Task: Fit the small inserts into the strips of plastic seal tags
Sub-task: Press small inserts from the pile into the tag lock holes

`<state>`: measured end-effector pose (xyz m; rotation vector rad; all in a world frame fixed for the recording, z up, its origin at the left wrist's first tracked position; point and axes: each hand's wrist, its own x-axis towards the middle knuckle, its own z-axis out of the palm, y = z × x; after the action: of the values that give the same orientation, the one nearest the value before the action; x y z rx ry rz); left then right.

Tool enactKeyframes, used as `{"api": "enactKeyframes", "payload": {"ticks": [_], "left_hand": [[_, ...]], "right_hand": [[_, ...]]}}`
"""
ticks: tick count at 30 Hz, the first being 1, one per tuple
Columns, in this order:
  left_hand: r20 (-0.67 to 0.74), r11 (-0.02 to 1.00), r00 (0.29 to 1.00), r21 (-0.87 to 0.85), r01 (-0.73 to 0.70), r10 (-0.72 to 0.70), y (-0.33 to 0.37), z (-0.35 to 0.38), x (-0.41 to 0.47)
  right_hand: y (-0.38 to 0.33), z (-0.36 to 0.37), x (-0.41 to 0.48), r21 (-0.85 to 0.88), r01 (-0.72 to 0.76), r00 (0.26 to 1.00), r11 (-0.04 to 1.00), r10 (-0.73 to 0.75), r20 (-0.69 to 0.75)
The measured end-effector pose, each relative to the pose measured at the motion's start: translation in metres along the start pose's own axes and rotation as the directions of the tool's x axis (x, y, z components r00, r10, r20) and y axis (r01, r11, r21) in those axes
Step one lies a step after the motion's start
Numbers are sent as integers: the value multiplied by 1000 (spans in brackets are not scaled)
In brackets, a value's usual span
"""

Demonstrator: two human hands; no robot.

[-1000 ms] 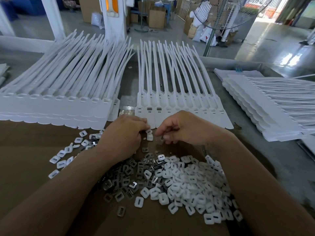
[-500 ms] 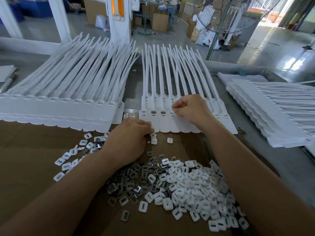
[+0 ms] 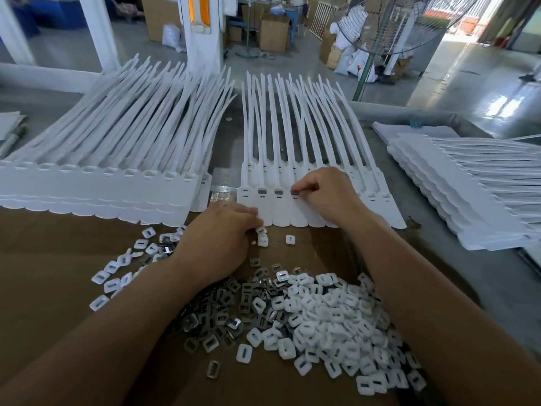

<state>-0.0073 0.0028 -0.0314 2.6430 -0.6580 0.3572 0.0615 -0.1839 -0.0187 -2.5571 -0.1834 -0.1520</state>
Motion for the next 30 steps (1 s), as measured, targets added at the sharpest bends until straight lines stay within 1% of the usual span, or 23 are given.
{"api": "enactKeyframes", "payload": {"ticks": [4, 8, 11, 14, 18, 22, 24, 26, 28, 30], "left_hand": [[7, 1000, 1000, 7, -4, 4, 0, 1, 0], [11, 1000, 1000, 8, -6, 5, 0, 1, 0], [17, 1000, 1000, 16, -6, 6, 0, 1, 1], [18, 1000, 1000, 26, -11, 11, 0, 1, 2], [13, 1000, 1000, 21, -4, 3, 0, 1, 1], [22, 998, 1000, 62, -14, 13, 2, -2, 1], [22, 998, 1000, 56, 20, -21, 2, -1, 1], [5, 998, 1000, 51, 28, -29, 1, 2, 1], [1, 998, 1000, 56, 30, -30, 1, 4, 3], [0, 998, 999, 49, 37, -37, 0, 5, 5]], "right_hand": [[-1, 0, -4, -175, 57, 998, 983, -49, 49], [-3, 1, -15, -417, 186, 981, 890, -149, 121], [-3, 2, -19, -464, 210, 977, 860, -167, 131], [-1, -1, -18, -396, 203, 976, 896, -154, 151], [4, -10, -22, -184, 145, 982, 972, -118, 151], [-2, -16, -33, -89, 159, 982, 983, -148, 120], [-12, -18, -41, 16, 175, 964, 984, -174, 201], [-23, -19, -49, 99, 203, 917, 974, -225, 331], [-33, -18, -56, 81, 240, 858, 967, -250, 448], [-41, -15, -60, 42, 276, 821, 960, -258, 509]]}}
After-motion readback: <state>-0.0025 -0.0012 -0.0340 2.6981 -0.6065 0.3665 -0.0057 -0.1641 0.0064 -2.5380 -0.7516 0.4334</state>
